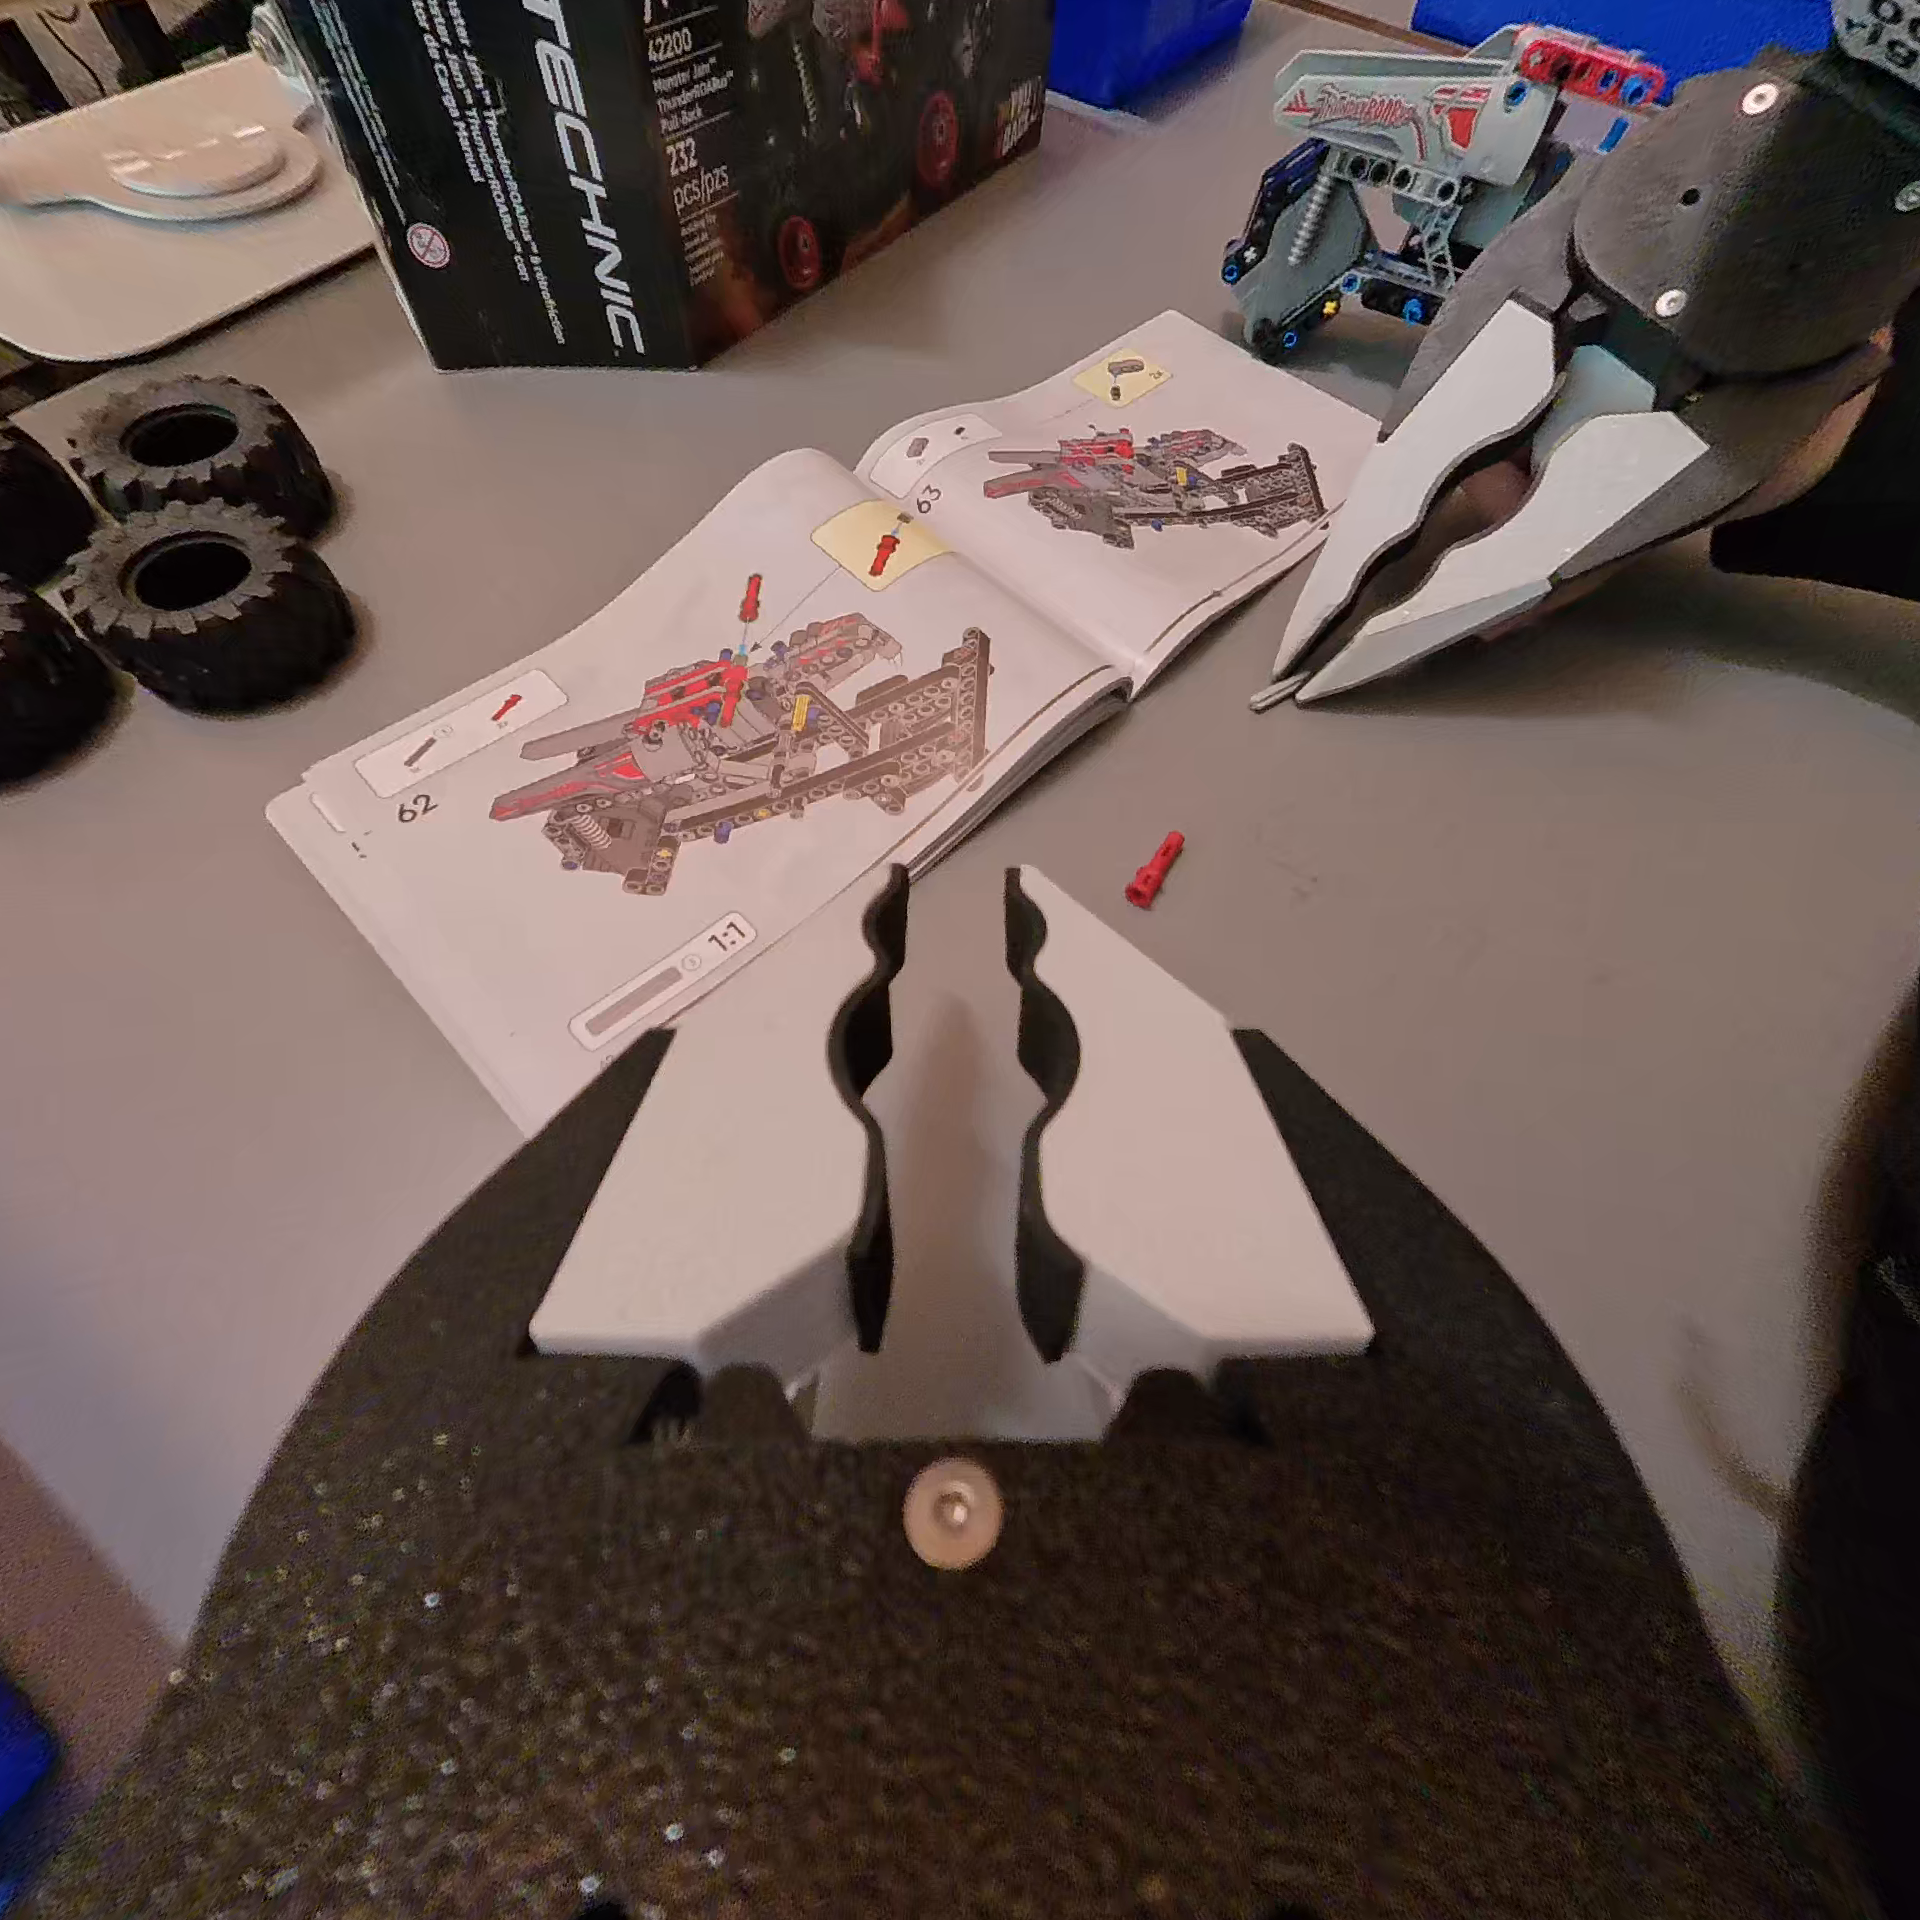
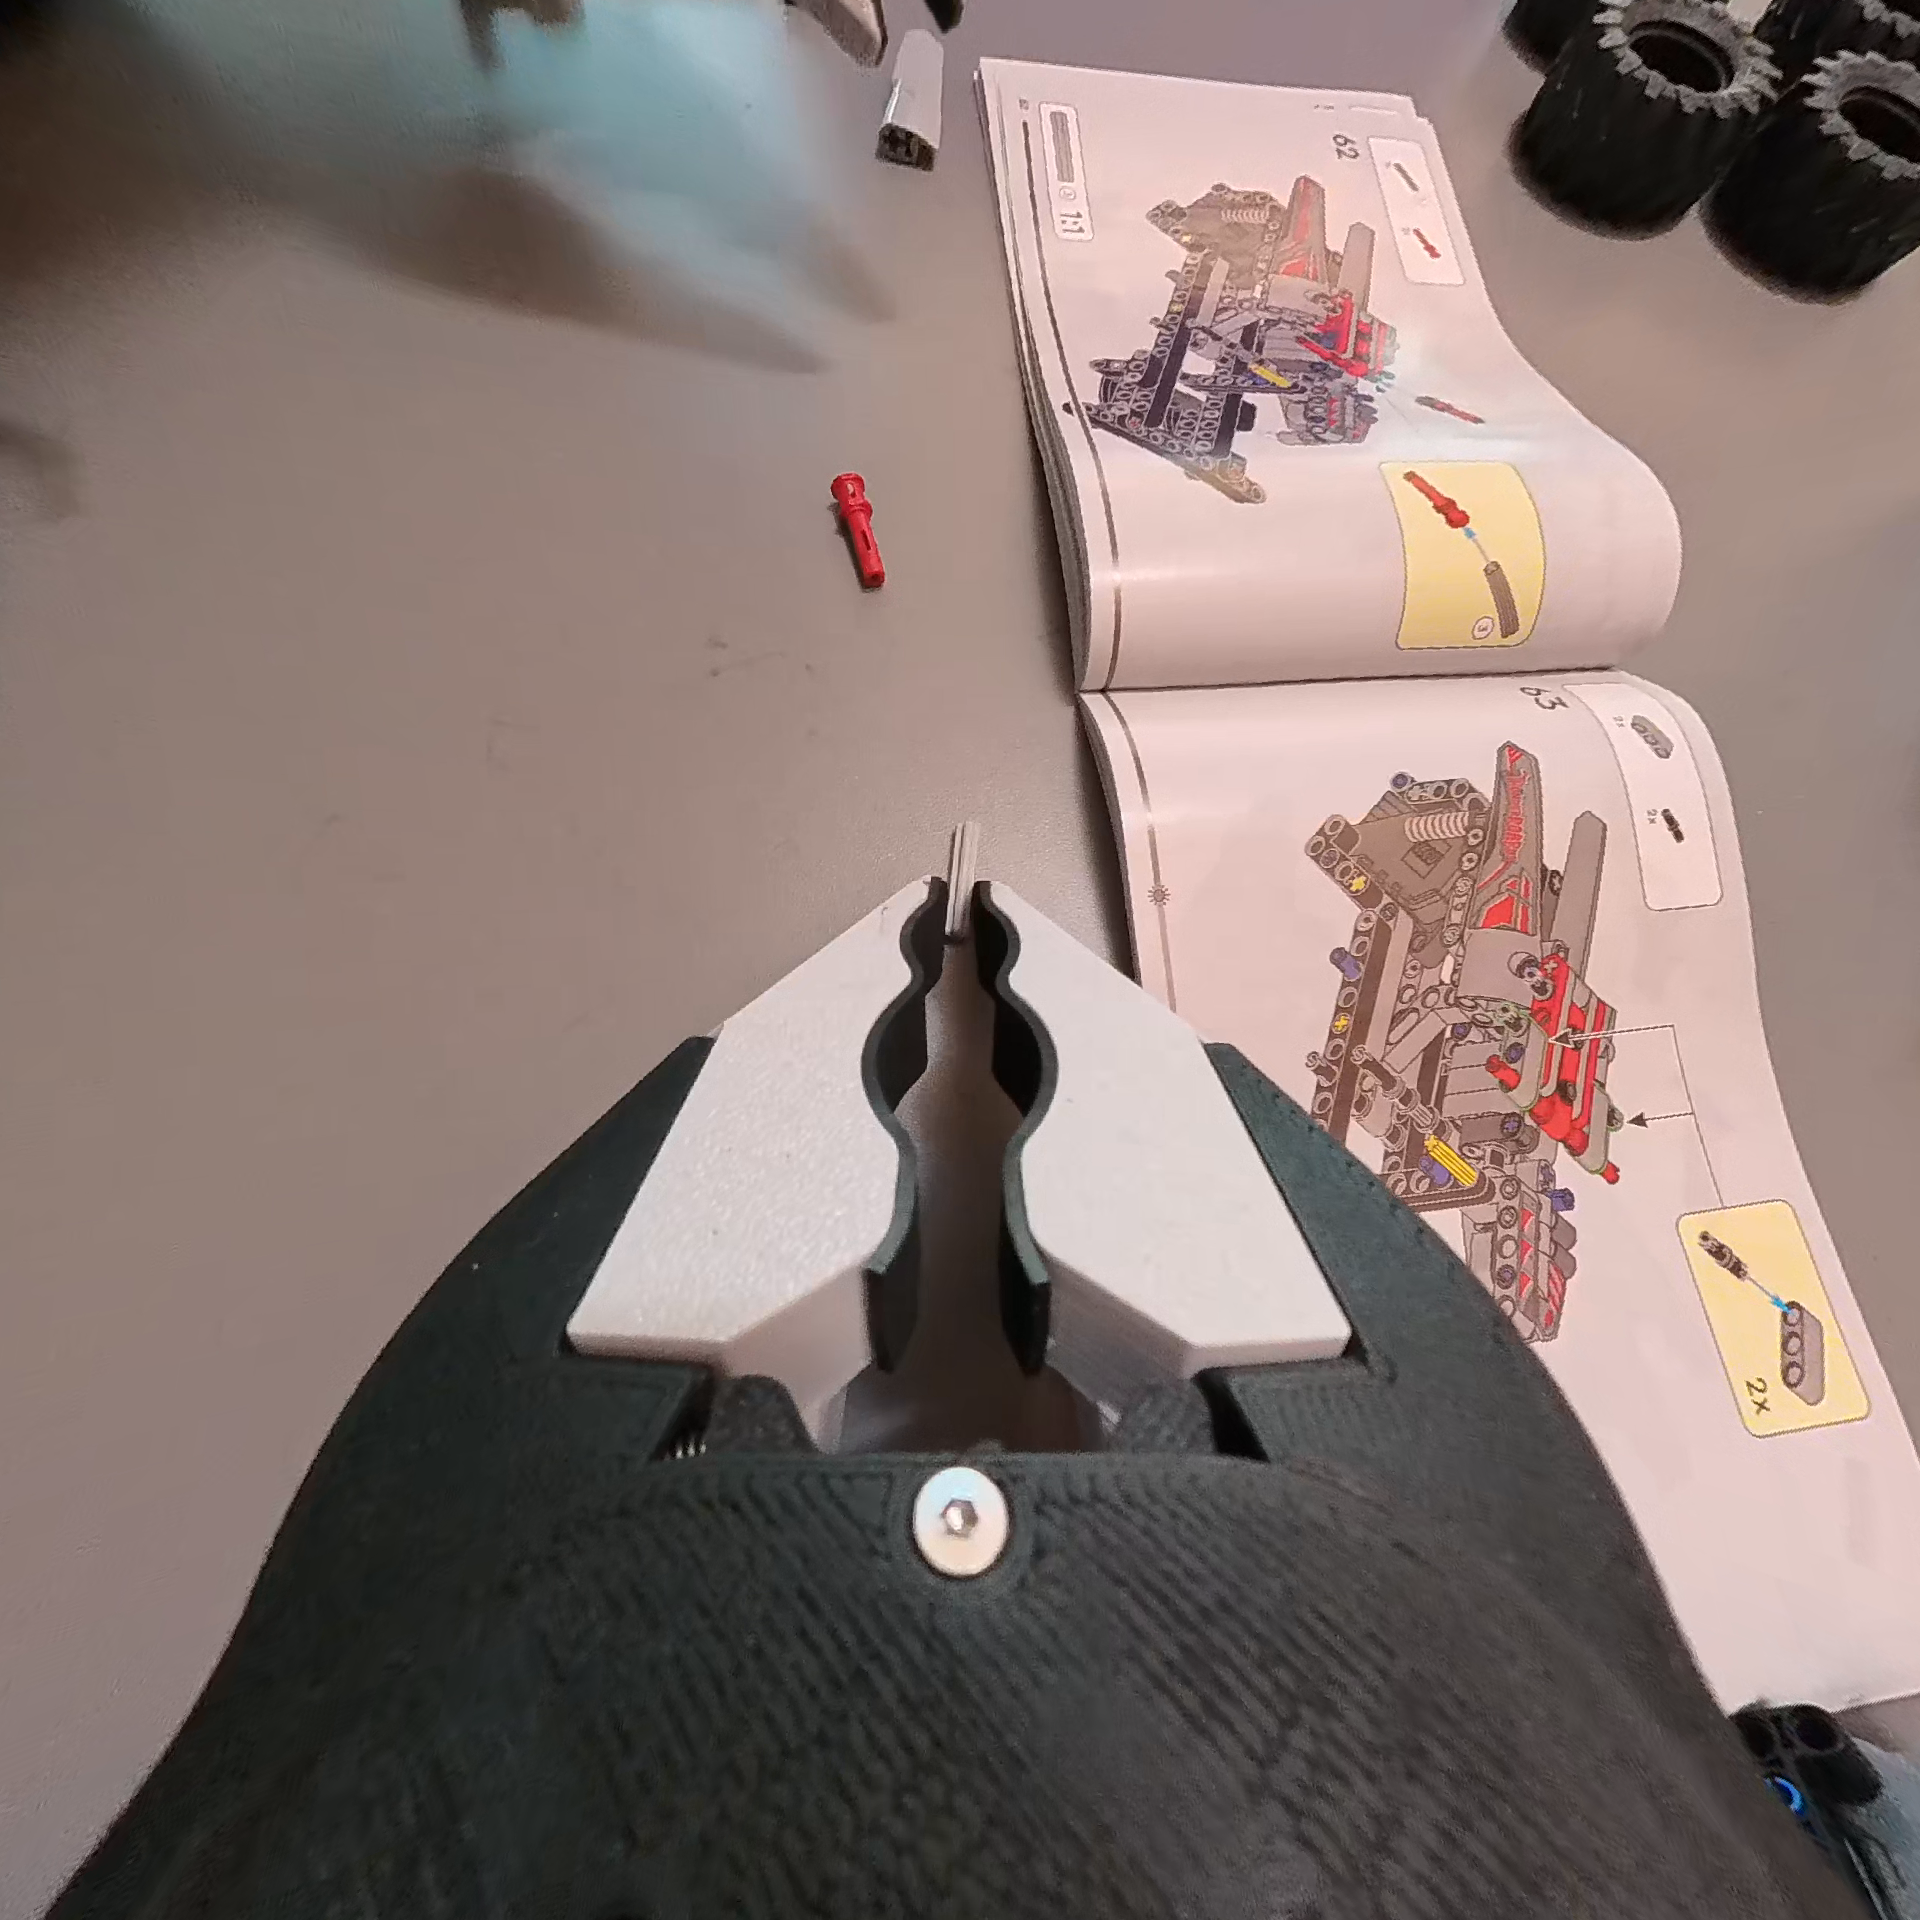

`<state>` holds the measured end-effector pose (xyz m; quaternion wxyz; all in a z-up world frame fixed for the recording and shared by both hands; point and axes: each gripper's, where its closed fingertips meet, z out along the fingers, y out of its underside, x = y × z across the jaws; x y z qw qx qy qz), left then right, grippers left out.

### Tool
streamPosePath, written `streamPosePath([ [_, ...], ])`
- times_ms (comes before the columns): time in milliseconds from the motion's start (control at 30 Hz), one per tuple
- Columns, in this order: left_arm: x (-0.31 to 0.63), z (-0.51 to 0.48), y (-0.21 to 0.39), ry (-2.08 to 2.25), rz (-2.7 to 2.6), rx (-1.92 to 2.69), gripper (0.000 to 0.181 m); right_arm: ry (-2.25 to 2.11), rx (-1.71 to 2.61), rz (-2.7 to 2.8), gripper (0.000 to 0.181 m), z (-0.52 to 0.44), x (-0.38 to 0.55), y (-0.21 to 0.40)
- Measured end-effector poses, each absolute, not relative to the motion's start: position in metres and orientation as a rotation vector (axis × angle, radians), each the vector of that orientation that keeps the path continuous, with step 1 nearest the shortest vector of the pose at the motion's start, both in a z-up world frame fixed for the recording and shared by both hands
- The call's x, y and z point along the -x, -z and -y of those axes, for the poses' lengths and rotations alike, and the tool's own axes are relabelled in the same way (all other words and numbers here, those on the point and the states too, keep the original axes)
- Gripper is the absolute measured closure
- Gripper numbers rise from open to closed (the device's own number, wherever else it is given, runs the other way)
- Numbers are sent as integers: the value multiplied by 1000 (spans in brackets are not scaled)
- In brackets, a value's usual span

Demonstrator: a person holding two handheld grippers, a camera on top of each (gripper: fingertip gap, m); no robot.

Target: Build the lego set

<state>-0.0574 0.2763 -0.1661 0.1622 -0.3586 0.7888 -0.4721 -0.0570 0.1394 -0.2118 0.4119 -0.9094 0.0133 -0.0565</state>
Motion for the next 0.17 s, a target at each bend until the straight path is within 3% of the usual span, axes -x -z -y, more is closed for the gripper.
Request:
streamPosePath([
  [167, 58, -276, 168, 1339, -2261, 1025, 165, 134, 2288, -37, 178, -139, 57, 212],
])
